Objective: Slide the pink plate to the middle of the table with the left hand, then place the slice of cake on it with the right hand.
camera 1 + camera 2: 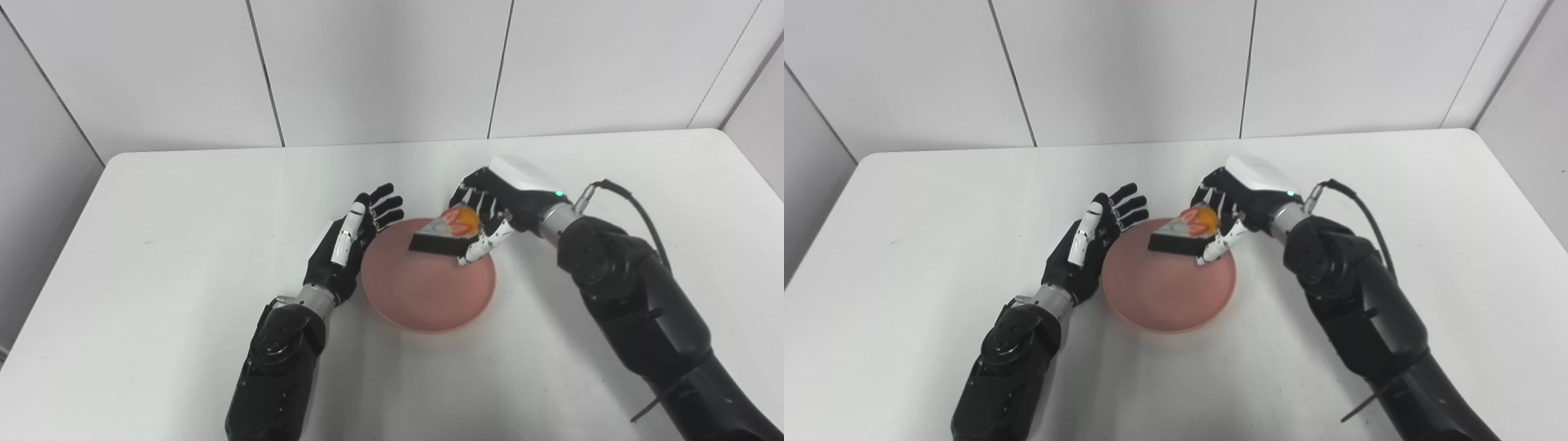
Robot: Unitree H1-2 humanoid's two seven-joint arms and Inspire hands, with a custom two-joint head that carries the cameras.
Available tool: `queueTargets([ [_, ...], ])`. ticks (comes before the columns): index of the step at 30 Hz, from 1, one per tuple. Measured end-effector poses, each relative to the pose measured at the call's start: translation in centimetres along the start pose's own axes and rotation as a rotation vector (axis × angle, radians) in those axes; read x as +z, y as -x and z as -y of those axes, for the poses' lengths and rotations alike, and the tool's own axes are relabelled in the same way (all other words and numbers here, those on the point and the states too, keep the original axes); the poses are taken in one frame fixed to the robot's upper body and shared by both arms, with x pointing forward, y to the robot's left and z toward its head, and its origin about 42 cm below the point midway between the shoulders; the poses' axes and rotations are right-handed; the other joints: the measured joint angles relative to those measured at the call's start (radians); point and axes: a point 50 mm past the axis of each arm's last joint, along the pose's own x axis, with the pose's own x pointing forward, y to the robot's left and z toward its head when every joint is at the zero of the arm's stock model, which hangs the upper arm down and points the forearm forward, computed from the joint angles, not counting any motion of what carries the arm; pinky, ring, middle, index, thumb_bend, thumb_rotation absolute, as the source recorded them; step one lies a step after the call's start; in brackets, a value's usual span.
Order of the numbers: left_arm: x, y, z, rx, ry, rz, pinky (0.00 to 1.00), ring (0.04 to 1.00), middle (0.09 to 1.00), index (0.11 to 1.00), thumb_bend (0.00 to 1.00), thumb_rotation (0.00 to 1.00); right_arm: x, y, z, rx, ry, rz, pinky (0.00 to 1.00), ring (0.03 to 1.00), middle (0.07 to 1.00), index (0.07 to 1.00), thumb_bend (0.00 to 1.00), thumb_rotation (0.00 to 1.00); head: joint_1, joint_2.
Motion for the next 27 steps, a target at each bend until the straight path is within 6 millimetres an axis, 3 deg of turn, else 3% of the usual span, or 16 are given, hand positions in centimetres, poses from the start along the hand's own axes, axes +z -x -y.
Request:
queueTargets([
  [13, 0.1, 0.0, 0.2, 0.007, -0.001, -0.011, 0.84, 0.860, 0.860, 0.844, 0.41, 1.00, 0.9, -1.9, -3.3, 0.025, 0.001, 0.026, 0.36, 0.429, 0.464, 0.505, 0.53, 0.00, -0.026, 0.012],
  [27, 0.4, 0.3, 0.2, 0.005, -0.002, -0.023, 0.83, 0.852, 0.856, 0.843, 0.41, 1.00, 1.3, -2.0, -3.7, 0.018, 0.049, 0.040, 0.35, 0.432, 0.470, 0.500, 0.53, 0.00, -0.048, 0.031],
])
